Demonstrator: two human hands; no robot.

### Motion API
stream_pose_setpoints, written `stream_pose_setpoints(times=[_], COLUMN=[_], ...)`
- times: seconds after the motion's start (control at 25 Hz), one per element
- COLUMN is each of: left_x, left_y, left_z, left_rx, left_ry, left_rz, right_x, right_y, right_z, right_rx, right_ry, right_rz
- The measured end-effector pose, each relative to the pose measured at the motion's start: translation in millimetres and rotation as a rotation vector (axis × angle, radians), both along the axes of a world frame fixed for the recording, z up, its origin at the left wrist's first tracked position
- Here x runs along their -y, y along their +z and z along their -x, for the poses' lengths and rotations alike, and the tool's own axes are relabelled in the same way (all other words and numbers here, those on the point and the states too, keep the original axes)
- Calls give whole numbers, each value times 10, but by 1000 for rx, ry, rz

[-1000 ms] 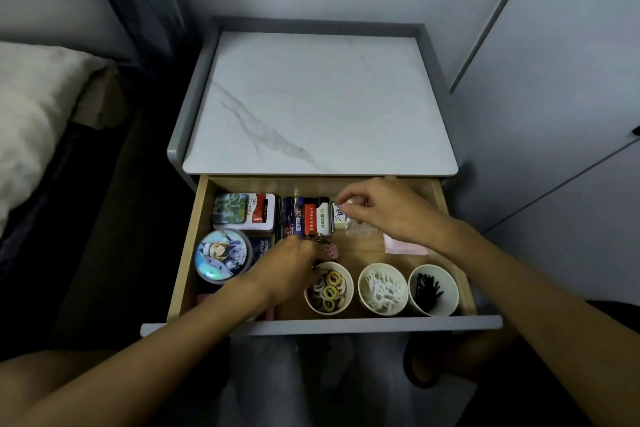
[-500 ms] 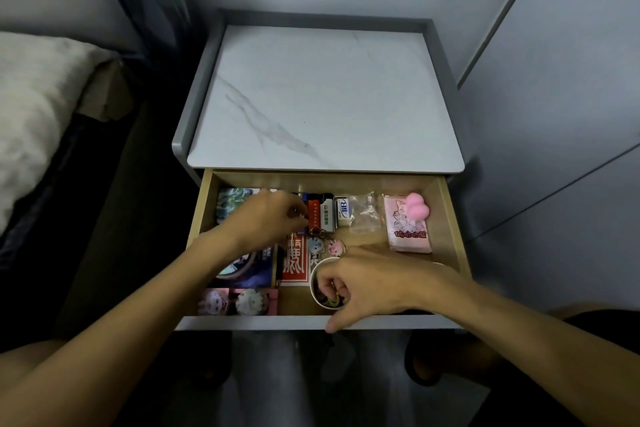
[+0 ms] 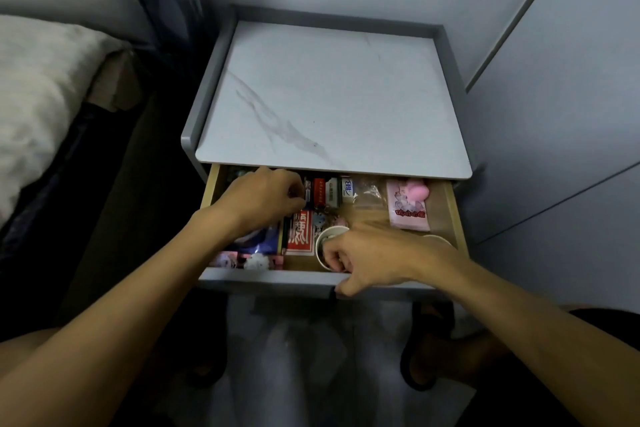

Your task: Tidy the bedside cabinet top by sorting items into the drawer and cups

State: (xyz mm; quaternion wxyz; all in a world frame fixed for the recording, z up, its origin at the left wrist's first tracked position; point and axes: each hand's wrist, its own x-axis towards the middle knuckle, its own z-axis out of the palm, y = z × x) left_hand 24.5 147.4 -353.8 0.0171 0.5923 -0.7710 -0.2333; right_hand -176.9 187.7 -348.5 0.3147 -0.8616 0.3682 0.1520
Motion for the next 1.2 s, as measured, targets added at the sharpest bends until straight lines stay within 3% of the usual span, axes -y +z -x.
stream_pose_setpoints(times=[0.2,0.68,1.04,1.2], left_x=[75,211,164,169], left_y=[109,173,142,434], left_z=[-22,-134,-41,44], left_rx=[58,-126,-13,-43], left_ry=[50,69,-17,-19], left_rz=[64,-4,-67,-109], right_x=[269,896,981,910], right_y=[-48,-68,-41,395], right_z=[59,22,-45,-30], right_rx=[-7,-101,-204,-209], right_ry=[-109,-124,-113,-259], right_rz=[247,636,578,316])
